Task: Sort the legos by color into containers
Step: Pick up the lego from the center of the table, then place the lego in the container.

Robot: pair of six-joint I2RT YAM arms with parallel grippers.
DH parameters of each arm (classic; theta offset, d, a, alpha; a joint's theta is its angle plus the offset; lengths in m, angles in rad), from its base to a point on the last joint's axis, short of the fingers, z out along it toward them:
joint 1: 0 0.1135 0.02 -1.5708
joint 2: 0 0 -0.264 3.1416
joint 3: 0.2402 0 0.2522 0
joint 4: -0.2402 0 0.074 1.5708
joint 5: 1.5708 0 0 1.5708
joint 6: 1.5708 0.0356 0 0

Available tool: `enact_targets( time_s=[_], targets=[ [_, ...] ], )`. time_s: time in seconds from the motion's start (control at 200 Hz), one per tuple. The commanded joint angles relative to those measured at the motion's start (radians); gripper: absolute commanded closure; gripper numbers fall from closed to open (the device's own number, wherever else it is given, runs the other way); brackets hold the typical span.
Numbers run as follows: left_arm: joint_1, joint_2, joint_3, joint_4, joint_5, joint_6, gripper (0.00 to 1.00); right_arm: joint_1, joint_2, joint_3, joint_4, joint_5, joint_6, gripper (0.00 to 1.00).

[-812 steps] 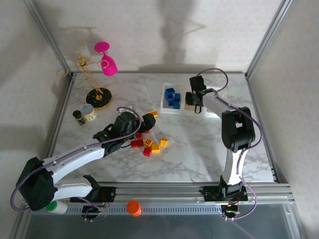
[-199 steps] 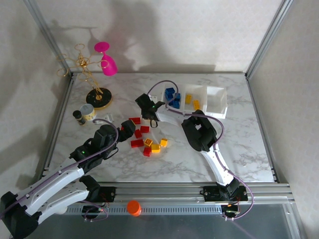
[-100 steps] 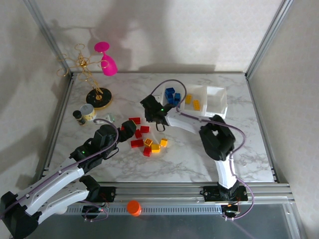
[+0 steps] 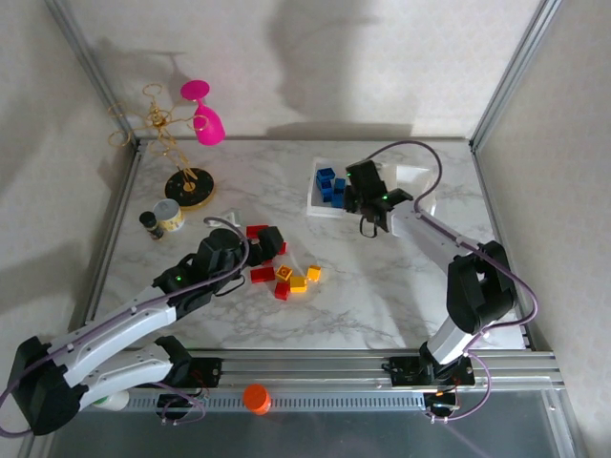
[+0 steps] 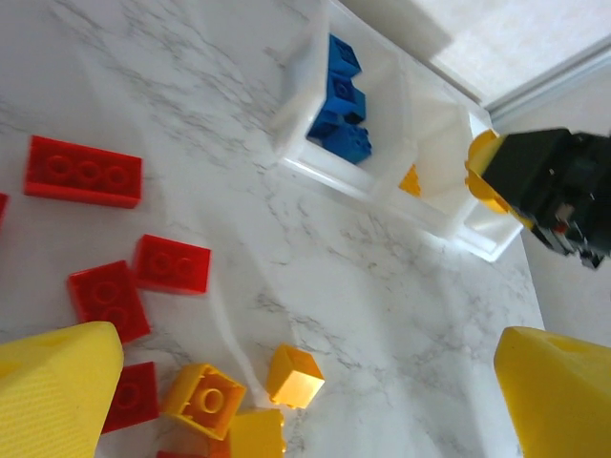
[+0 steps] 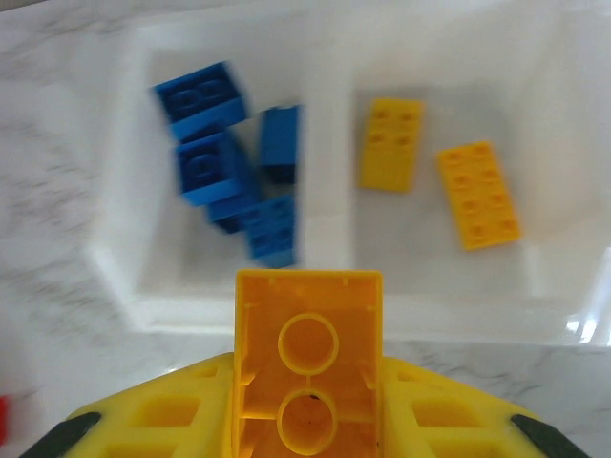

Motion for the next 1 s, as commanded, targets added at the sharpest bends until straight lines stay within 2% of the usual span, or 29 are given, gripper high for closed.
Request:
enact_targets(
  time_s=[0.0,0.195,0.436,0.576,0.746,0.996],
  targets=[
    [-0.025,0.05,0.048,0.058,0.027,0.024,0.0,-0.062,0.019,-0.01,0.028,-0.046,-0.048,0.7],
    [-0.047,0.14,0.081,0.109,0.053,0.026,0.0,-0.15,0.151,0.068,0.056,-0.107,-0.088,0.71],
    [-0.054,0.198,0.115,0.104,0.055,0.038,0.0,-0.182,0.305,0.174,0.068,-0.125,-0.108,0.71],
    [-0.054,0.204,0.121,0.096,0.046,0.044,0.0,-0.19,0.368,0.221,0.059,-0.121,-0.118,0.67],
    [-0.054,0.205,0.125,0.085,0.032,0.049,0.0,-0.19,0.369,0.235,0.059,-0.126,-0.122,0.55],
    [-0.054,0.2,0.134,0.076,0.025,0.054,0.0,-0.188,0.269,0.212,0.05,-0.136,-0.119,0.54]
  ],
)
